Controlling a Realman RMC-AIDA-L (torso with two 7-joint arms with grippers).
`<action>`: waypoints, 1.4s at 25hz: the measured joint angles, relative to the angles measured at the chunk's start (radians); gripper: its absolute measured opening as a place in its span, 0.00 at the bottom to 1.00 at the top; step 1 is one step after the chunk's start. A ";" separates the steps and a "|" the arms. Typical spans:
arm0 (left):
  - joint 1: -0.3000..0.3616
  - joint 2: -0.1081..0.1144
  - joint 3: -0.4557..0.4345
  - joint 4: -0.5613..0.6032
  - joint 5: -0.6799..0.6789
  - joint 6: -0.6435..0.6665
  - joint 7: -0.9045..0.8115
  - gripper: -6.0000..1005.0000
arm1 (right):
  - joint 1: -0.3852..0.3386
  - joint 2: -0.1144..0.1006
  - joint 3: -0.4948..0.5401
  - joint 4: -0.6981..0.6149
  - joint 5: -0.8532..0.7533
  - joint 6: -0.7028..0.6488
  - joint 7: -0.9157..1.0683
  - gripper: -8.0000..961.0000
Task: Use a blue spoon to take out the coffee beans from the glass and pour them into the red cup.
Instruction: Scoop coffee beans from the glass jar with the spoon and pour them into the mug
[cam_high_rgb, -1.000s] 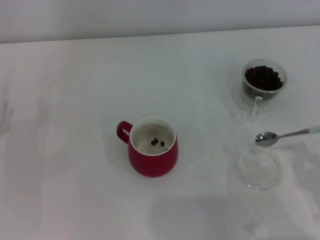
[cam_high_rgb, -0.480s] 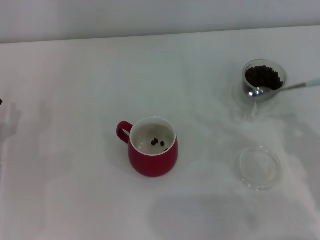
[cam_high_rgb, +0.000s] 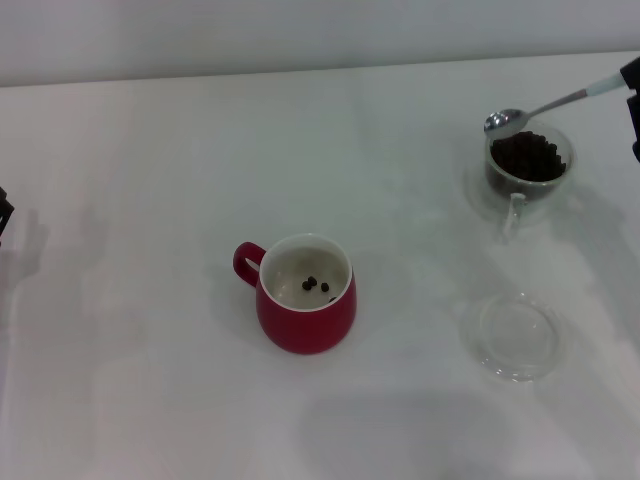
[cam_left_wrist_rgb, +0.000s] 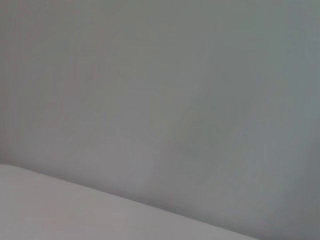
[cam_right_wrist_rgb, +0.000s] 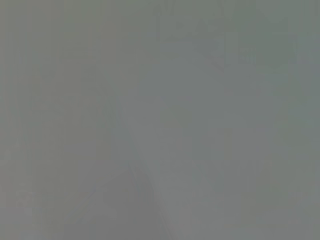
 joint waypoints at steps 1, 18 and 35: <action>0.000 0.000 0.000 -0.002 0.000 0.001 0.000 0.87 | 0.006 0.000 0.002 -0.015 0.000 0.014 0.006 0.16; 0.002 0.002 -0.008 0.001 -0.002 0.003 0.000 0.87 | -0.009 -0.006 -0.001 -0.156 -0.004 0.145 0.055 0.16; -0.002 0.002 -0.006 -0.003 -0.002 0.002 -0.001 0.87 | -0.036 -0.007 -0.018 -0.198 -0.008 0.151 -0.025 0.16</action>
